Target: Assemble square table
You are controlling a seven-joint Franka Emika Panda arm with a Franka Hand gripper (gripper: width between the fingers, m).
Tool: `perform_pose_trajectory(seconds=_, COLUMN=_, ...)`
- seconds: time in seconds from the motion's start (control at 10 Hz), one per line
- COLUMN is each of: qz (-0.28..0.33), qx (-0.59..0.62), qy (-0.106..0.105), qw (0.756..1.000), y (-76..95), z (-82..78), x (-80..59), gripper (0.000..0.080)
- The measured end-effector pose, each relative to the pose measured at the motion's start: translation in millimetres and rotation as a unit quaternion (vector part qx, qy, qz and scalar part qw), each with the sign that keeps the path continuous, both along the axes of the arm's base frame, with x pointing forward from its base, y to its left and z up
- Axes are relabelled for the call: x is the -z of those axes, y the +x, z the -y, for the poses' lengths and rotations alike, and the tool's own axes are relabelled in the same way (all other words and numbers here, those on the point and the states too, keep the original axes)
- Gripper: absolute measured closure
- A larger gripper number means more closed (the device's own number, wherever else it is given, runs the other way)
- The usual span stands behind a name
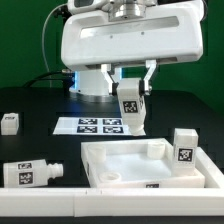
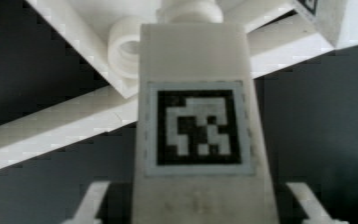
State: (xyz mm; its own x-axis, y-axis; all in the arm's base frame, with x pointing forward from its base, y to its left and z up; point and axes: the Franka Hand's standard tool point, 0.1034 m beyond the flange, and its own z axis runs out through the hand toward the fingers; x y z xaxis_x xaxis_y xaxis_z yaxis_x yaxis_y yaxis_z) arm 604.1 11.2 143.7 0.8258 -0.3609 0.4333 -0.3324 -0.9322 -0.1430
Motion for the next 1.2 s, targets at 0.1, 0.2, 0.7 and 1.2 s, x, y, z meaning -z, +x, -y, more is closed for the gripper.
perform_pose_trajectory(seconds=0.1, qz=0.0, qx=0.0, qy=0.0, qw=1.0, y=-0.1, z=0.0, x=0.6, gripper=0.0515)
perform_pose_trajectory(seconds=0.2, qz=-0.001, qx=0.0, qy=-0.001, qw=1.0, y=-0.2, z=1.0, x=1.3, gripper=0.0515)
perform_pose_trajectory(seconds=0.7, qz=0.08, qx=-0.101, qy=-0.142, qw=0.981, y=34.2, z=32.5, x=3.3, gripper=0.0515)
perform_pose_trajectory(seconds=1.2, qz=0.079, qx=-0.099, qy=-0.13, qw=0.983, y=27.2, z=41.4, x=17.7, gripper=0.0514)
